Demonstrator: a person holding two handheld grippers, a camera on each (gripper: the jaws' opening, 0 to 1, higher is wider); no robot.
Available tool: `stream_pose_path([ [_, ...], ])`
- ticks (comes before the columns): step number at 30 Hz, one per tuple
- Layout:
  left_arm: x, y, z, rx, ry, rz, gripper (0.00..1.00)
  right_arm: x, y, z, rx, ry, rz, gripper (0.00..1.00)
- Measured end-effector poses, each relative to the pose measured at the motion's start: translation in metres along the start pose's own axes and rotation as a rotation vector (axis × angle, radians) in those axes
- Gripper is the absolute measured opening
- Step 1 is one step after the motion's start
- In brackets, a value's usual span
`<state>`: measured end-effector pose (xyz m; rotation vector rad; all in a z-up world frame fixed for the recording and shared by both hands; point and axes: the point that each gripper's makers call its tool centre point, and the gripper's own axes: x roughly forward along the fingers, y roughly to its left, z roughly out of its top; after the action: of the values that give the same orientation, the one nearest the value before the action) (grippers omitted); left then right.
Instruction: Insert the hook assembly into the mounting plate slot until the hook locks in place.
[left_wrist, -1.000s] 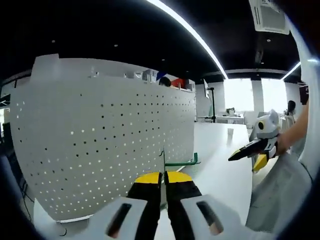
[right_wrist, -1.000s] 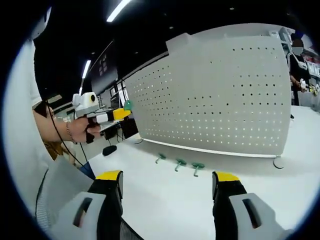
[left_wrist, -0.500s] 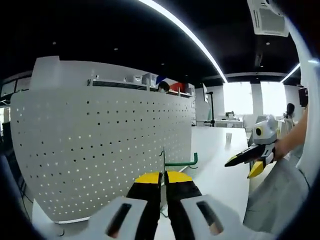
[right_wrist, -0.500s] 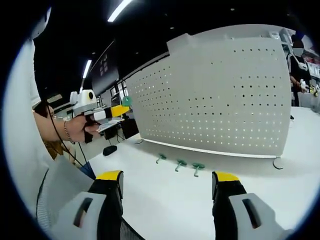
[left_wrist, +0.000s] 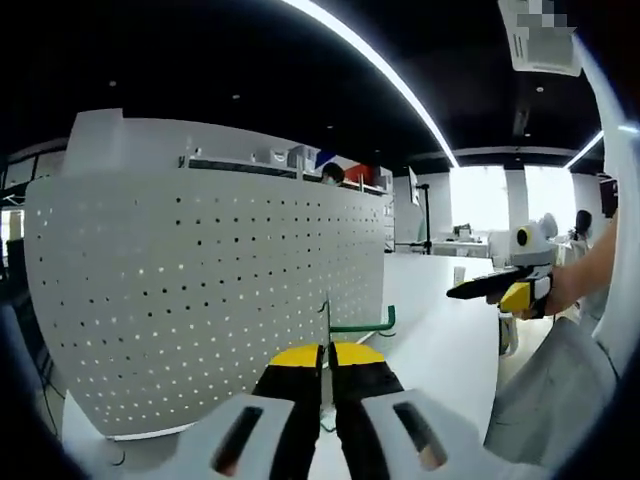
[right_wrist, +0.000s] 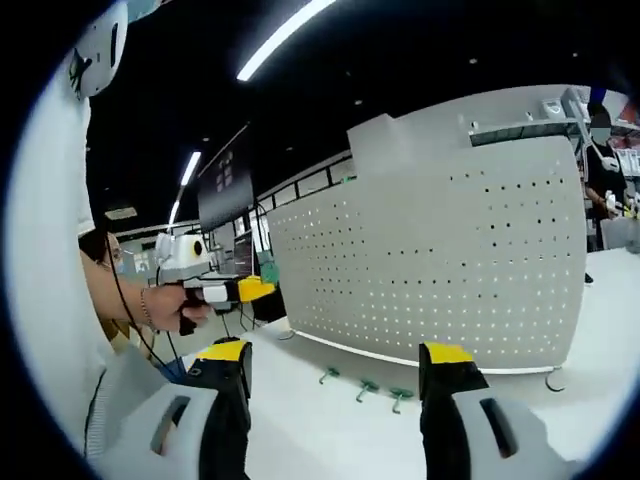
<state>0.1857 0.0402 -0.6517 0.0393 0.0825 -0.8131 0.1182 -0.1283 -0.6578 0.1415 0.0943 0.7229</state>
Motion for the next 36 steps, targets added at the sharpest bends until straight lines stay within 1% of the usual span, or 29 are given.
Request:
stream_pose_path([
  [2, 0.0, 0.0, 0.0, -0.001, 0.0, 0.0, 0.02, 0.001, 0.0, -0.003, -0.003, 0.013, 0.005, 0.65],
  [7, 0.0, -0.001, 0.001, 0.002, -0.003, 0.004, 0.02, 0.005, 0.007, -0.002, 0.012, 0.011, 0.033, 0.64],
  [8, 0.0, -0.001, 0.002, 0.001, -0.003, 0.004, 0.02, 0.007, 0.011, -0.001, 0.027, 0.004, 0.045, 0.64],
  [11, 0.001, -0.002, 0.003, 0.004, -0.006, 0.008, 0.02, 0.012, 0.015, 0.0, 0.02, 0.008, 0.062, 0.63],
  [16, 0.002, -0.004, 0.003, 0.005, -0.007, 0.007, 0.02, 0.023, 0.021, 0.001, 0.037, 0.004, 0.084, 0.61],
  [18, 0.002, -0.005, 0.002, 0.006, -0.007, 0.005, 0.02, 0.03, 0.027, 0.003, 0.038, -0.004, 0.105, 0.6],
  [19, 0.002, -0.006, 0.002, 0.002, -0.006, 0.003, 0.02, 0.034, 0.03, 0.002, 0.03, 0.002, 0.113, 0.6],
  [22, 0.005, -0.009, 0.001, 0.004, -0.001, 0.0, 0.02, 0.041, 0.034, 0.004, 0.051, -0.01, 0.134, 0.6],
  [25, 0.007, -0.012, 0.002, 0.002, -0.004, -0.004, 0.02, 0.046, 0.037, 0.004, 0.04, -0.002, 0.143, 0.6],
  [31, 0.012, -0.02, 0.001, 0.003, 0.001, -0.015, 0.02, 0.056, 0.037, 0.011, 0.052, -0.024, 0.141, 0.58],
  [36, 0.017, -0.027, 0.002, 0.001, 0.002, -0.027, 0.02, 0.065, 0.039, 0.013, 0.059, -0.028, 0.15, 0.58],
])
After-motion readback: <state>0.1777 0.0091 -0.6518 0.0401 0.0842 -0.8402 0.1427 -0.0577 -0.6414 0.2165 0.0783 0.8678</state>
